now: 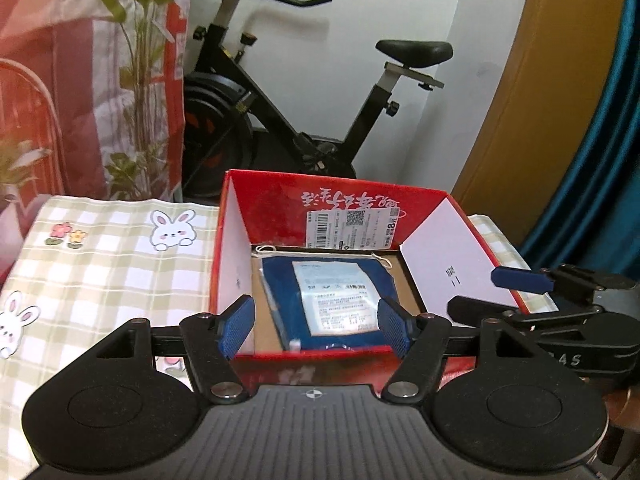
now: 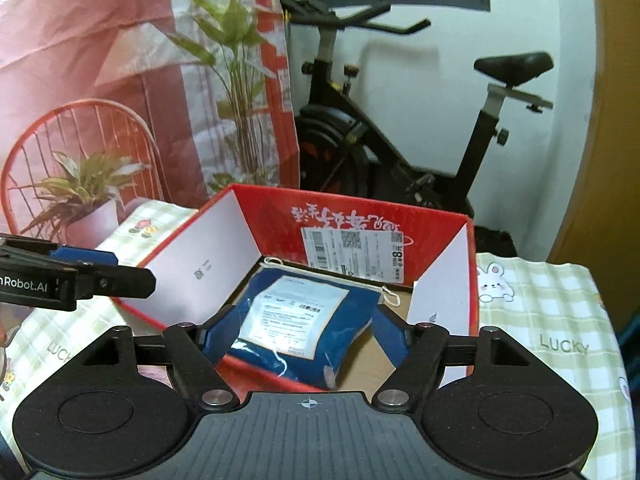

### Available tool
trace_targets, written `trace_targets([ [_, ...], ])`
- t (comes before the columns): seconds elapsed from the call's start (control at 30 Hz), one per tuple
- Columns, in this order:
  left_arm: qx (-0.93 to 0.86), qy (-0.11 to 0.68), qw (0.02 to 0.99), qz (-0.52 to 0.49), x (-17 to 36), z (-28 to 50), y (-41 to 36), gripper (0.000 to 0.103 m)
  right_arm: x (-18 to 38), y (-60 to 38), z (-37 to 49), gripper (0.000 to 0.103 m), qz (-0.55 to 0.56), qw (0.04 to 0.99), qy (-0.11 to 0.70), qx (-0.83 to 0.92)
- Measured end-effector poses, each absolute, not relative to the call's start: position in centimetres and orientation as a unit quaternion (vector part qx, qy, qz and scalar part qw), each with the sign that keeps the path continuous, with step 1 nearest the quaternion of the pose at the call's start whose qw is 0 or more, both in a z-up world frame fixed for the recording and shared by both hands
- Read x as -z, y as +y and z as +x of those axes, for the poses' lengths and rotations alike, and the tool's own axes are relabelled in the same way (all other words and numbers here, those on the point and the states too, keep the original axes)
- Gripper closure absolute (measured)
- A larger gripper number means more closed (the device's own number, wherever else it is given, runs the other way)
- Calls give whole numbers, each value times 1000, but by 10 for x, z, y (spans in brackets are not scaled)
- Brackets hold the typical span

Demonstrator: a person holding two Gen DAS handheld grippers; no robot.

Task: Organize soft objects
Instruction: 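Open the left tool to release the blue bag and withdraw, then move the left tool to the orange floral pouch and grasp its edge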

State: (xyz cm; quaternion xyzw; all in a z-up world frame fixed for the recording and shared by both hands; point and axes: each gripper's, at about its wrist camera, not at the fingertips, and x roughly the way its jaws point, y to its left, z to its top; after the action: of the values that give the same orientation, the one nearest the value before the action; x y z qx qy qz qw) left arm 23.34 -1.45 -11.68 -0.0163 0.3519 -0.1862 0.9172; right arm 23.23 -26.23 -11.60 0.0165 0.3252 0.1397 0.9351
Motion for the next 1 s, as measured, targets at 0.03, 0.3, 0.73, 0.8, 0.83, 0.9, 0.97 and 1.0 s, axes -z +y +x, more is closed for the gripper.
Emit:
trace_targets([
  [0.03, 185, 349, 919, -14, 116, 227, -13, 33, 114, -262, 226, 33, 17, 936, 322, -140],
  [0.3, 172, 337, 926, 1, 123, 181, -5, 33, 112, -255, 169, 33, 10, 943, 297, -147],
  [0.73, 161, 336, 928, 12, 149, 114, 1, 33, 145, -247, 92, 30, 14, 943, 304, -137],
  [0.8, 163, 336, 927, 11, 153, 106, 1, 33, 151, -249, 84, 30, 21, 941, 310, -134],
  [0.83, 165, 338, 927, 9, 155, 103, 1, 33, 154, -250, 80, 30, 26, 940, 313, -133],
  [0.9, 169, 342, 924, 4, 159, 97, 0, 33, 159, -252, 74, 30, 31, 939, 317, -128],
  [0.97, 172, 347, 922, -3, 165, 93, 1, 33, 162, -254, 68, 30, 30, 939, 319, -126],
  [1.0, 173, 349, 921, -5, 168, 90, 1, 33, 164, -254, 66, 30, 29, 939, 319, -125],
])
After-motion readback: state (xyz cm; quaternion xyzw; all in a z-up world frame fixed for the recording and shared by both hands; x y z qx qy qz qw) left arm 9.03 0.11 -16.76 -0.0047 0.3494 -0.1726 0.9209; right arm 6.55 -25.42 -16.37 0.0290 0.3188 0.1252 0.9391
